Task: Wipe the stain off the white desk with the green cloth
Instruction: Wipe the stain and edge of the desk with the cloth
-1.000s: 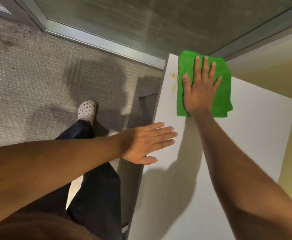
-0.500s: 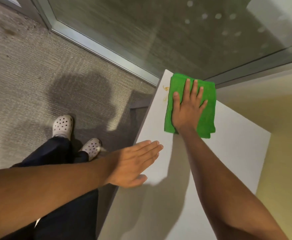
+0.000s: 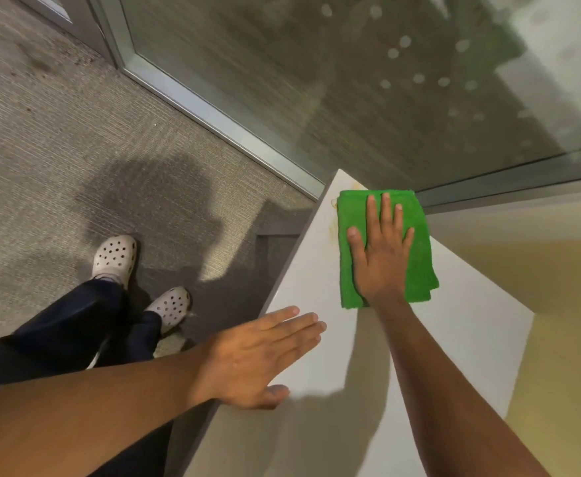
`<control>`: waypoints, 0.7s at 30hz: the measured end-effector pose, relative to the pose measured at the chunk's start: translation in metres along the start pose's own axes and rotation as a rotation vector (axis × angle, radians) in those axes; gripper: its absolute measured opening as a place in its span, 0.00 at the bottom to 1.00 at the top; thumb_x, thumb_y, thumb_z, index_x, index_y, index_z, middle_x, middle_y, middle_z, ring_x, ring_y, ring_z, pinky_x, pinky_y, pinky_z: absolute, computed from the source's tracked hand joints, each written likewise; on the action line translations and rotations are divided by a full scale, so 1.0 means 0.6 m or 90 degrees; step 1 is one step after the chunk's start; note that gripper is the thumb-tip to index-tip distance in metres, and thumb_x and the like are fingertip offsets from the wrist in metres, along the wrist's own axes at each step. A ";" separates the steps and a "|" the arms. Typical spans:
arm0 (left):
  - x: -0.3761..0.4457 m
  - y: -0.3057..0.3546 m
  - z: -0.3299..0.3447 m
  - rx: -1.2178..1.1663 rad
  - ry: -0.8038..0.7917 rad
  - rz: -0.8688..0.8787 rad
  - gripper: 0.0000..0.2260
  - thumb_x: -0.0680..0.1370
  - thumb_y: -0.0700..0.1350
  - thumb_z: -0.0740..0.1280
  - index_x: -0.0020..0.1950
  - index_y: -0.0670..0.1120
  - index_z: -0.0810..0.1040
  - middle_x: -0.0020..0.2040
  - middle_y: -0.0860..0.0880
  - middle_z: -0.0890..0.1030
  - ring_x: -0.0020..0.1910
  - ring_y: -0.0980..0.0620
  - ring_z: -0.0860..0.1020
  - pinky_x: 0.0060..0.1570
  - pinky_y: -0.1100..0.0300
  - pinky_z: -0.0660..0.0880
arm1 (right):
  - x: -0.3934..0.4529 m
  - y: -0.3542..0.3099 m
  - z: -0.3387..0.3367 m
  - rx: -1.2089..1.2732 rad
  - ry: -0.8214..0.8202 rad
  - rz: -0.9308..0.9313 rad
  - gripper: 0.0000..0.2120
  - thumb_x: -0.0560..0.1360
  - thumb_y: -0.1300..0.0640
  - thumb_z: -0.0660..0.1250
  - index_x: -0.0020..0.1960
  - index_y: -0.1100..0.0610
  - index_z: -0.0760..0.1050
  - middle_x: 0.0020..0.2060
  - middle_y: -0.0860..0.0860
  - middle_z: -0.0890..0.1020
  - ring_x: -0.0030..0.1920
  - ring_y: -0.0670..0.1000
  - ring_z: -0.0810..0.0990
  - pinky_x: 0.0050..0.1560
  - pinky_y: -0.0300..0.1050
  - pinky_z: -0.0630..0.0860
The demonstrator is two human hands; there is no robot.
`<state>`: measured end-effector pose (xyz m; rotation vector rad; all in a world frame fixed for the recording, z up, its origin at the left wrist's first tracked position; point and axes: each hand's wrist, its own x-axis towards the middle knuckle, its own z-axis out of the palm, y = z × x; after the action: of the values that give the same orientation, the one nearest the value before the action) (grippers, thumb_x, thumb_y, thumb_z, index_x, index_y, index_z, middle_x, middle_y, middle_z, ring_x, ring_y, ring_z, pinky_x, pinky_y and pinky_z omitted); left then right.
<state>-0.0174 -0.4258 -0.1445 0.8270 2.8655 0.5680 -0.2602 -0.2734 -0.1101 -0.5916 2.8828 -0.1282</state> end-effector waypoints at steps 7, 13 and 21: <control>-0.002 -0.001 -0.004 0.022 0.011 0.009 0.41 0.84 0.65 0.51 0.87 0.39 0.46 0.87 0.40 0.43 0.86 0.43 0.37 0.84 0.42 0.37 | 0.014 -0.057 0.021 0.019 0.022 0.078 0.33 0.86 0.36 0.44 0.87 0.47 0.44 0.88 0.49 0.46 0.87 0.58 0.42 0.83 0.72 0.40; -0.004 0.001 -0.008 0.032 0.012 0.007 0.41 0.85 0.66 0.49 0.87 0.39 0.43 0.87 0.40 0.40 0.86 0.42 0.35 0.83 0.43 0.34 | -0.025 0.044 0.003 -0.010 -0.009 -0.035 0.32 0.86 0.35 0.44 0.87 0.46 0.49 0.87 0.48 0.49 0.87 0.57 0.45 0.84 0.69 0.43; -0.007 0.005 -0.010 0.045 -0.041 0.069 0.35 0.88 0.59 0.47 0.86 0.39 0.41 0.86 0.38 0.39 0.84 0.39 0.32 0.81 0.41 0.29 | -0.063 -0.044 0.024 0.020 0.004 0.223 0.34 0.85 0.35 0.41 0.87 0.47 0.42 0.87 0.50 0.44 0.87 0.58 0.41 0.82 0.74 0.41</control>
<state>-0.0137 -0.4274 -0.1377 0.9969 2.8113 0.4445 -0.2130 -0.2832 -0.1143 -0.0743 2.9295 -0.1229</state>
